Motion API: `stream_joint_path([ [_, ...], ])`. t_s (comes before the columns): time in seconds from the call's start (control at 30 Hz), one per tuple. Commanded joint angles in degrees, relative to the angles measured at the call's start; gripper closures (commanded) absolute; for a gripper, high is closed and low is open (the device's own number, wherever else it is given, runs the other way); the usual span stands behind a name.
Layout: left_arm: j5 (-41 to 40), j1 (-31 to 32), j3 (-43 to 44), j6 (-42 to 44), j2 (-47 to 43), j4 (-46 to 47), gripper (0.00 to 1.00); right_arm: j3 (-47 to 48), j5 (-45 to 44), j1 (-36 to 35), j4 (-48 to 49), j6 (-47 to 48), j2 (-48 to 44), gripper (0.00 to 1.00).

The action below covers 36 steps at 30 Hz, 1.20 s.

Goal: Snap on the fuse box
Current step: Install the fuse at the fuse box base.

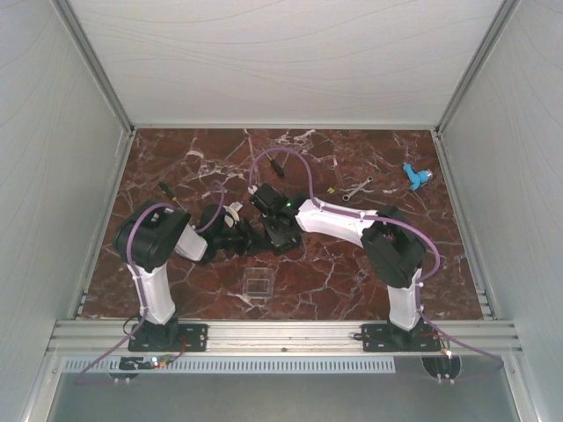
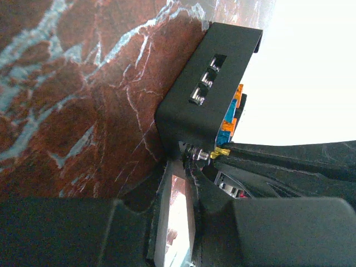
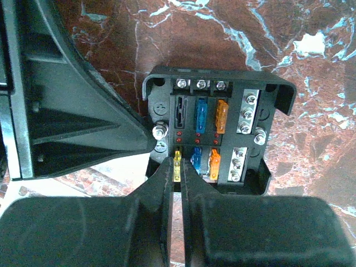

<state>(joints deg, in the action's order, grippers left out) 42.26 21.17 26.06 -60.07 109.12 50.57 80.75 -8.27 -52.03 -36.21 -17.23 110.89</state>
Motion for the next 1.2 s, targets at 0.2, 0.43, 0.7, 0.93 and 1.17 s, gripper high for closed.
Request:
stream_joint_path([
  [0.2,-2.4,1.2,0.7,1.0,1.5,-1.2,0.86,-1.0,-1.1,0.4,-1.8,-2.3,5.2,1.0],
  [0.43,-2.6,1.4,0.7,1.0,1.4,-1.3,0.86,-0.7,-2.5,-0.7,-2.8,-1.4,7.2,1.0],
  [0.7,-2.6,1.7,0.8,1.0,1.4,-1.3,0.87,-0.9,-1.5,-1.8,-1.0,-0.3,-0.3,0.93],
  [0.93,-2.7,1.8,0.6,1.1,0.9,-1.3,0.87,0.4,-2.1,-1.8,-1.3,-0.6,-2.3,0.82],
  [1.17,-2.6,1.8,0.6,1.0,0.8,-1.3,0.87,0.2,-3.5,-1.8,-1.6,-1.2,-3.6,0.83],
])
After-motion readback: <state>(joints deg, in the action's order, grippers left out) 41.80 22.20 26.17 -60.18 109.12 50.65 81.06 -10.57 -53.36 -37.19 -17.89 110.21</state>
